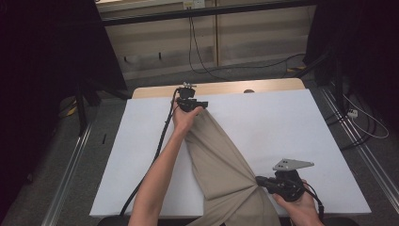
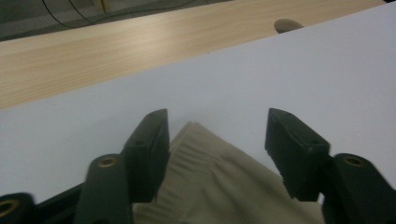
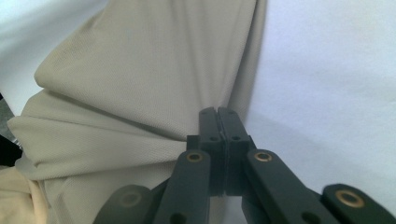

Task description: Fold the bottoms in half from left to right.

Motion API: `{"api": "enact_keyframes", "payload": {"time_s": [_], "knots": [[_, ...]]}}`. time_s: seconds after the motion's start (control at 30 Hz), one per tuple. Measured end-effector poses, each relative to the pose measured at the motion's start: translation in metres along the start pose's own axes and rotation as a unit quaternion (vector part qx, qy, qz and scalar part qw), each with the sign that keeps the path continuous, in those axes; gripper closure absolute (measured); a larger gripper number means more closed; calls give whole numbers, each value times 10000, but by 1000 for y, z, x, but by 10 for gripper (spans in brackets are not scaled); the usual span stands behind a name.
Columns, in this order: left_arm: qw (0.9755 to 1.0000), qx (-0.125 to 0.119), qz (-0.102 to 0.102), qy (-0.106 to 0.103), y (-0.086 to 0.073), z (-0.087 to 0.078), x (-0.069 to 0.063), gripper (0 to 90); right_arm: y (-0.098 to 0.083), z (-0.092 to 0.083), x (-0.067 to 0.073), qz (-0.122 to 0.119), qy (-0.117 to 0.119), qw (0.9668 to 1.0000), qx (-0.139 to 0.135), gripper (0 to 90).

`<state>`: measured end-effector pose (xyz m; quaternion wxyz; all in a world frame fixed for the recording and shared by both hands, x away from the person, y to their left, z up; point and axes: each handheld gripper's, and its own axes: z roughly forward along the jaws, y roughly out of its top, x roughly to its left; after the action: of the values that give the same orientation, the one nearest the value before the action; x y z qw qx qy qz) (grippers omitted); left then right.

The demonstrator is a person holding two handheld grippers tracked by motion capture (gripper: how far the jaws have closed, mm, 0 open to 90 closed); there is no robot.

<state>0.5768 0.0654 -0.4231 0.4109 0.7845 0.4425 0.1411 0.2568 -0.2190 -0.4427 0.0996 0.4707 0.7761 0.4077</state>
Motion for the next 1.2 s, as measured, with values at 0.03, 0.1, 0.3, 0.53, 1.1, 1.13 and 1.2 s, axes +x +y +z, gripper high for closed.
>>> {"api": "enact_keyframes", "payload": {"time_s": [0.03, 0.1, 0.3, 0.53, 1.1, 1.13, 1.2], "knots": [[10000, -21, -9, -3, -1, -6, 0, 342, 0, 0, 0, 28, -12, 10000, -3, 900], [9999, -107, -64, -89, -9, -22, 0, 290, 1, -2, -3, 80, -160, 9998, -30, 900], [9995, -89, 254, -161, -38, -53, -6, 274, 4, -4, -4, 45, -429, 9990, -112, 743], [9950, 100, 799, -587, -87, -104, -30, 241, 2, -10, 18, -493, 343, 9979, -227, 722], [9772, 636, 1323, -1531, -174, -169, -94, 266, -4, 25, 50, -1221, 697, 9889, 478, 900], [9755, 700, 1386, -1559, -174, -166, -98, 260, -5, 22, 49, -1223, 689, 9889, 481, 900], [9748, 687, 1486, -1513, -172, -159, -103, 256, -9, 15, 50, -1232, 717, 9886, 486, 900]]}}
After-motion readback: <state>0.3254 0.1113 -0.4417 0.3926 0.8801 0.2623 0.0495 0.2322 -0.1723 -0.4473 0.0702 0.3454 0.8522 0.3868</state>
